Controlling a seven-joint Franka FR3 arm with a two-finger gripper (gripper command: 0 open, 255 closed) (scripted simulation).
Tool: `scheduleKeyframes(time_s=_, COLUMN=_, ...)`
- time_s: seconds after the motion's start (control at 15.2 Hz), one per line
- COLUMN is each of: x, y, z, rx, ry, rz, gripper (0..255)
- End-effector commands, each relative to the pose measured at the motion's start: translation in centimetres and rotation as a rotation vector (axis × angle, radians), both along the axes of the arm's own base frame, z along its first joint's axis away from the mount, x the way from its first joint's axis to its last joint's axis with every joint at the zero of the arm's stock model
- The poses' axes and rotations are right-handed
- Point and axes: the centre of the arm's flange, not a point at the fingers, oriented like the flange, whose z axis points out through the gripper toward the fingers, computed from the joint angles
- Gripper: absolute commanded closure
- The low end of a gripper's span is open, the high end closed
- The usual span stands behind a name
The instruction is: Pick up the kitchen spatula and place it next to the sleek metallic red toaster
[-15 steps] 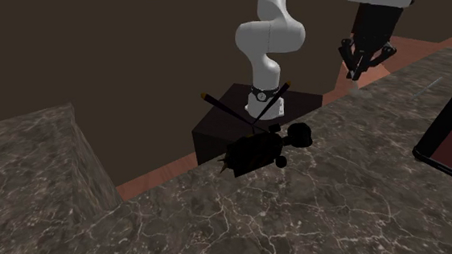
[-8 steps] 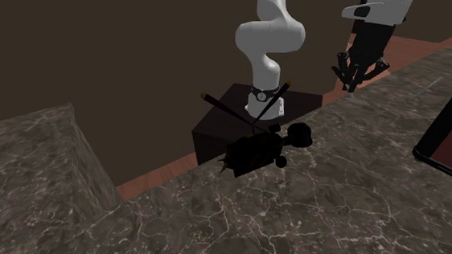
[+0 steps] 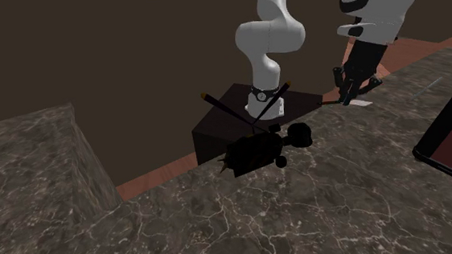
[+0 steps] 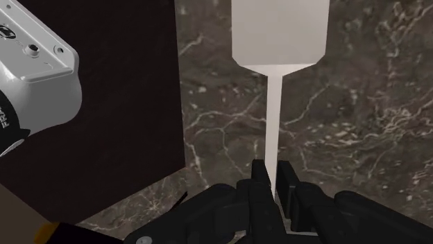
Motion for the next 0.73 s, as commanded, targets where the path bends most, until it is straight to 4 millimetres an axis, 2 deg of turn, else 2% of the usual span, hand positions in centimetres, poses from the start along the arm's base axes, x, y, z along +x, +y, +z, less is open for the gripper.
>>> scheduleKeyframes(time_s=0.0, x=0.02, y=0.03, z=-1.07, rx=0.0, ry=0.0, rz=0.0, gripper=255)
scheduleKeyframes(time_s=0.13, x=0.02, y=0.03, z=-2.07, rx=0.0, ry=0.0, rz=0.0, gripper=255)
scheduleKeyframes(time_s=0.66, x=0.02, y=0.03, z=-2.06, rx=0.0, ry=0.0, rz=0.0, gripper=255)
